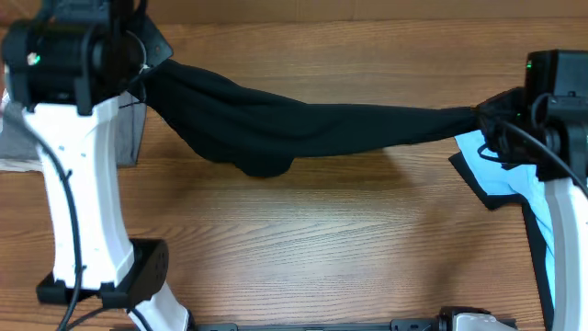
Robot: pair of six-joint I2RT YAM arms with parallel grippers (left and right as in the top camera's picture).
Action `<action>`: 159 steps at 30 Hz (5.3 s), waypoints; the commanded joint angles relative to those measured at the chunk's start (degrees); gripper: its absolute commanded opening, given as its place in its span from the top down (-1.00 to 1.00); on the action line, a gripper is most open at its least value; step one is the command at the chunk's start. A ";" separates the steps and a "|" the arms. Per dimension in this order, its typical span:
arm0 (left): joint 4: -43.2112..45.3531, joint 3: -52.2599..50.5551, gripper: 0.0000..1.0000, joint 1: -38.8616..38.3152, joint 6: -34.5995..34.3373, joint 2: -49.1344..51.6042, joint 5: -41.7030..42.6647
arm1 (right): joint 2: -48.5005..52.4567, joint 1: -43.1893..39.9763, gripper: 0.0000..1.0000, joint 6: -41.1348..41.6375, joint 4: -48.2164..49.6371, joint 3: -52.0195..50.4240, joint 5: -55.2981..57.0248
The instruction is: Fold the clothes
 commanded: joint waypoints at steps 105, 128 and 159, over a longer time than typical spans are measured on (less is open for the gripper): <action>41.94 -60.78 -0.26 -19.39 5.31 14.86 20.96 | 12.26 0.00 0.82 -5.29 13.11 2.93 1.92; 46.45 -60.85 -0.25 -20.04 6.69 18.58 15.54 | 12.26 0.00 0.82 -5.51 13.14 2.93 1.90; 30.21 -45.46 0.92 -19.71 7.98 19.08 6.80 | 12.26 0.00 0.92 -5.49 12.41 2.93 3.67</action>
